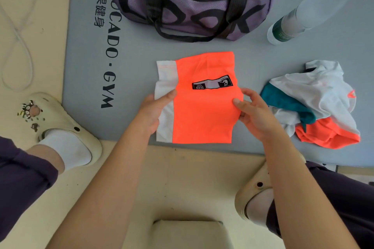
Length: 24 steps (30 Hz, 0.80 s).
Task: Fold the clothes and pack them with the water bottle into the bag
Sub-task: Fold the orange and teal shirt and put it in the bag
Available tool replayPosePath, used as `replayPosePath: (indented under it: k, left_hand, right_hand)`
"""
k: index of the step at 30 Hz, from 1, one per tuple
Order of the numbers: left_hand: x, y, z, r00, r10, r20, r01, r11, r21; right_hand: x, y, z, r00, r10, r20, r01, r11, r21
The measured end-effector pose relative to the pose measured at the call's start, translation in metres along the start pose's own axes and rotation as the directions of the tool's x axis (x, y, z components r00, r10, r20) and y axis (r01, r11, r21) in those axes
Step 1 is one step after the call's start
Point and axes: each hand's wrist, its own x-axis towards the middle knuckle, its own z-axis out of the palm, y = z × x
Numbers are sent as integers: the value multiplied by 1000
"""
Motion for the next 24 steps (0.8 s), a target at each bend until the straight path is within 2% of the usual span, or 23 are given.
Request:
replayPosePath:
  k: [3,6,9,11,14,16,20,22,24]
  left_hand:
    - [1,23,1,968,207,-144,-202,978,49]
    - [-1,45,-1,912,393,-121,-379,917,128]
    - [-5,58,-9,909,417,7,-414,900,134]
    - [-6,64,-14,908,411,81,-418,889,186]
    - [-4,69,-19,915,392,98,-402,865,298]
    - [-2,73,-19,906,419,59,-408,830,381]
    - [0,77,-16,871,491,5,-407,717,566]
    - [-1,78,-13,832,555,-16,-388,602,697]
    - [-2,81,-14,777,629,5,-357,433,828]
  right_hand:
    - [0,-24,8,990,-113,80,114,993,-12]
    - [3,-46,19,973,-193,125,201,978,-58]
    - [6,-60,26,964,-224,144,241,963,-119]
    - [9,-66,28,959,-233,160,266,936,-230]
    - [11,-71,31,958,-262,113,285,858,-428]
    - [11,-74,35,944,-323,63,298,758,-581]
    - [9,-80,42,873,-480,83,287,370,-884]
    - [10,-81,45,864,-494,99,233,219,-948]
    - [10,-82,46,843,-511,167,255,107,-961]
